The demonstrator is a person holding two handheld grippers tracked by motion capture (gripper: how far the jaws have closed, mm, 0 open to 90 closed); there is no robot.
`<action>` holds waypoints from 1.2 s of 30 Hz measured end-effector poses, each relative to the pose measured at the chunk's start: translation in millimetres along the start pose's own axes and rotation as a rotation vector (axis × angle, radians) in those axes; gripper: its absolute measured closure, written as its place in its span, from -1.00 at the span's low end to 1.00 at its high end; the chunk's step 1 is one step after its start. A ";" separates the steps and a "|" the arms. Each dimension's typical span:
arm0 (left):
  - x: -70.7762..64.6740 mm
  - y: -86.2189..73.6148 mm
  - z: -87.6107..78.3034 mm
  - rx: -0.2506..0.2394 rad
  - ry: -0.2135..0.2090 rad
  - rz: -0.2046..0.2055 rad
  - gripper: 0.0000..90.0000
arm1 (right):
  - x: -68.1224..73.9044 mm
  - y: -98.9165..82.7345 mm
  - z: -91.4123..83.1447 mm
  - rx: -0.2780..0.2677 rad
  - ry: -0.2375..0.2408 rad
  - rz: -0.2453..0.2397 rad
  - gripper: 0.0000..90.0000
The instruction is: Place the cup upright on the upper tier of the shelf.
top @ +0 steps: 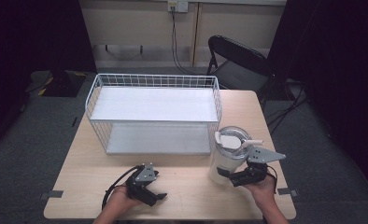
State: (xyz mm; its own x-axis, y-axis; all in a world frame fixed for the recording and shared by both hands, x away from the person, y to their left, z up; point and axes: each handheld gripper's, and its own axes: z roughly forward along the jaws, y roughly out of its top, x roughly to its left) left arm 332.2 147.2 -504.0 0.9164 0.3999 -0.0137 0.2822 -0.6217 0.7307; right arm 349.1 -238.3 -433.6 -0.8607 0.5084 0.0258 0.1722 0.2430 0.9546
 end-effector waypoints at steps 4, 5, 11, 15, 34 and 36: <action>0.0 0.0 0.0 -0.001 0.000 -0.001 -0.72 | -1.2 9.4 0.3 0.004 0.006 -0.002 -0.79; 0.0 0.0 0.0 0.000 -0.001 -0.001 -0.72 | -1.8 12.7 0.5 0.010 0.010 0.000 -0.79; 0.0 0.0 0.0 0.000 0.000 0.000 -0.72 | -5.3 30.6 2.2 0.024 0.020 -0.004 -0.79; 0.0 0.0 -0.1 0.000 0.000 0.000 -0.72 | -7.1 40.8 3.7 0.031 0.033 0.014 -0.79; 0.0 0.0 0.0 0.000 0.000 0.000 -0.72 | -10.4 71.5 10.0 0.052 0.086 0.028 -0.79; 0.0 0.0 0.0 0.000 0.000 0.000 -0.72 | -10.2 75.6 11.0 0.057 0.094 0.029 -0.79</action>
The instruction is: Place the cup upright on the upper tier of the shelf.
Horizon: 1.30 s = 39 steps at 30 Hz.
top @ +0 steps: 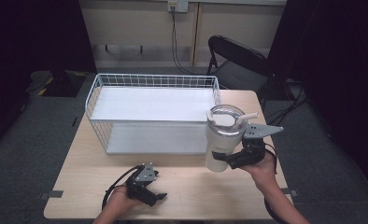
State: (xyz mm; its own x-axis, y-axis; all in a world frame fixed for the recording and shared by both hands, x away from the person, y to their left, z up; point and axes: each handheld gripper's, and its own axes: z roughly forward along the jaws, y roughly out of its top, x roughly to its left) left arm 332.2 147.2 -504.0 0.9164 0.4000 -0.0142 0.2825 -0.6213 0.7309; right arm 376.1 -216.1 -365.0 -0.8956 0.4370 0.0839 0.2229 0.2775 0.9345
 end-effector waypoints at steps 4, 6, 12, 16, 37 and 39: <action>0.0 0.0 0.0 0.000 0.000 0.000 -0.72 | 0.3 8.0 1.5 0.005 0.011 -0.004 -0.79; 0.0 0.0 0.0 0.000 0.000 0.000 -0.72 | 0.0 11.1 2.1 0.010 0.020 0.002 -0.79; 0.0 0.0 0.1 0.000 0.000 0.000 -0.72 | 1.0 19.4 4.4 0.009 0.032 0.003 -0.79; 0.0 0.0 0.0 0.000 0.000 0.000 -0.72 | 1.8 30.3 5.4 -0.001 0.037 -0.002 -0.79; -0.1 0.0 0.1 -0.003 0.000 -0.002 -0.72 | 1.2 71.3 6.8 0.023 0.054 -0.008 -0.79; 0.0 0.0 0.0 -0.003 0.001 0.000 -0.72 | 1.9 76.2 7.6 0.025 0.054 -0.012 -0.79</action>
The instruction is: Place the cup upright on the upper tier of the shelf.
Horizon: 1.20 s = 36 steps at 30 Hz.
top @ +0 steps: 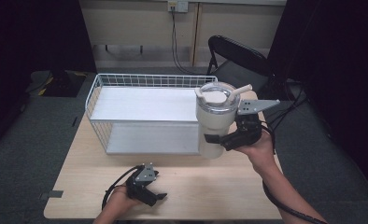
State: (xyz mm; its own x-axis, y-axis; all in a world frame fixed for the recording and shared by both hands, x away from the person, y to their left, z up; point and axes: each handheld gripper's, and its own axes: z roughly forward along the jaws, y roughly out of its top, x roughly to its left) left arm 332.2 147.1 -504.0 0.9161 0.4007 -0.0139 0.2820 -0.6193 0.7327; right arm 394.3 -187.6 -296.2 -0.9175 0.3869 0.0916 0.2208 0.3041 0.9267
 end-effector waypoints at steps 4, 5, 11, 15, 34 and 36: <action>-0.1 0.0 0.0 0.000 0.000 0.000 -0.72 | 0.5 9.4 2.0 -0.004 0.009 0.003 -0.79; -0.1 0.0 0.0 -0.001 0.000 -0.001 -0.72 | 1.0 12.9 3.1 -0.005 0.010 0.001 -0.79; -0.1 0.0 0.1 -0.001 0.001 -0.001 -0.72 | 2.5 22.8 6.8 -0.006 0.019 0.002 -0.79; -0.1 0.0 0.1 -0.001 0.000 -0.001 -0.72 | 2.9 30.0 8.4 -0.011 0.020 0.003 -0.79; -0.2 0.0 -0.3 0.001 -0.004 -0.004 -0.72 | -3.1 58.9 9.6 -0.014 0.006 0.012 -0.79; -0.2 0.0 -0.3 0.001 -0.003 -0.004 -0.72 | -3.1 61.9 10.5 -0.016 0.006 0.014 -0.79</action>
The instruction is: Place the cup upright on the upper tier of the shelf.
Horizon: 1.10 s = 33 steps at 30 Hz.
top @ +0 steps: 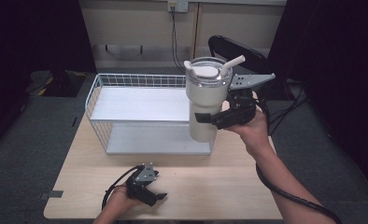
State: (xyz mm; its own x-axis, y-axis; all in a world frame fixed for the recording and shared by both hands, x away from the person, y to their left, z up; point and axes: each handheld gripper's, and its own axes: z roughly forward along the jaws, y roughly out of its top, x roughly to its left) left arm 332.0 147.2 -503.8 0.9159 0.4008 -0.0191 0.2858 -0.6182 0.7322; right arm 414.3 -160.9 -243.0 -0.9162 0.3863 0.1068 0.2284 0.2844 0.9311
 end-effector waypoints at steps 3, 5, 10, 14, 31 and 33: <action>0.0 0.0 0.0 0.000 0.000 0.000 -0.72 | 0.4 4.5 1.9 -0.005 -0.002 -0.002 -0.79; -0.1 0.0 0.0 0.000 0.001 0.000 -0.72 | 0.3 7.7 3.6 -0.006 -0.005 -0.002 -0.79; 0.0 0.0 0.0 0.000 0.001 0.001 -0.72 | -0.7 15.6 8.1 -0.013 -0.012 0.001 -0.79; 0.0 0.0 0.0 0.000 0.001 0.000 -0.72 | -1.7 20.5 12.0 -0.024 -0.016 0.006 -0.79; 0.0 0.0 0.1 0.000 0.000 0.000 -0.72 | -2.6 32.4 31.8 -0.003 -0.050 -0.006 -0.79; -0.1 0.0 0.1 0.000 0.001 0.000 -0.72 | -4.0 32.7 35.5 -0.003 -0.050 -0.001 -0.79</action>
State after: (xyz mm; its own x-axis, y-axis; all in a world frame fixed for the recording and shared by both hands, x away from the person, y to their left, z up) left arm 331.9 147.1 -503.9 0.9158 0.4013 -0.0186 0.2856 -0.6180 0.7325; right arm 437.2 -122.0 -225.3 -0.8985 0.4299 0.0886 0.2269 0.2820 0.9322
